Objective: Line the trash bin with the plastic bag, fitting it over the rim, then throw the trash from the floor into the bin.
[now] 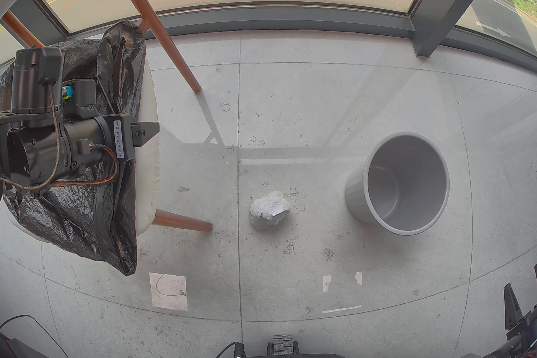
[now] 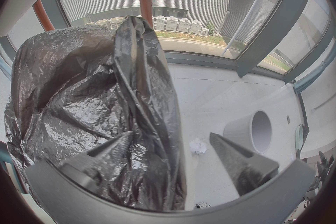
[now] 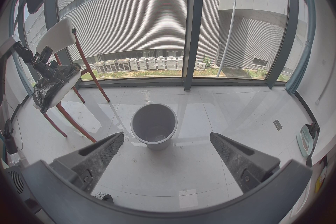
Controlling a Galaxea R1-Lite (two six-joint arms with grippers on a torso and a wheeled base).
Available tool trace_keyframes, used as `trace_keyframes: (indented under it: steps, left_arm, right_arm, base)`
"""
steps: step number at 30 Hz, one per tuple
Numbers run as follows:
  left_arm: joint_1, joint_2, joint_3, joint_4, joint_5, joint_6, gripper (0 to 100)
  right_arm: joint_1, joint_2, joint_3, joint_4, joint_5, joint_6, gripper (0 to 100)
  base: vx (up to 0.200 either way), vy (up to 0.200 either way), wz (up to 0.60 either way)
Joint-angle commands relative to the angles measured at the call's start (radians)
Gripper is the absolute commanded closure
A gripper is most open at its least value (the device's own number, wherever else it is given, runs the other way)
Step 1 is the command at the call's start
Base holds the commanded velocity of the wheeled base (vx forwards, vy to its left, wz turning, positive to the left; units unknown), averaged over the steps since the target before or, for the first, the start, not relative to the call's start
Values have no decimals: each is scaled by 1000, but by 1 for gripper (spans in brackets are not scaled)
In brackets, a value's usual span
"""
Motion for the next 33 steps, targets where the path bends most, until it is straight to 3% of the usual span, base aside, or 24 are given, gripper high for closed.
trace_keyframes:
  steps: [1,15,26,33]
  left_arm:
    - [0,3,2,2,-3,-2,100]
    - [69,-81,28,8,-39,-15,100]
    - [68,-213,99,10,-106,-16,100]
    - [69,-253,114,10,-101,-15,100]
  right_arm:
    - [0,-9,18,0,0,0,0]
    - [-1,-9,18,3,17,-9,0]
    - [-1,-9,18,4,17,-7,0]
    - [-1,-9,18,4,17,-7,0]
  base:
    - [0,0,0]
    - [0,0,0]
    - [0,0,0]
    - [0,0,0]
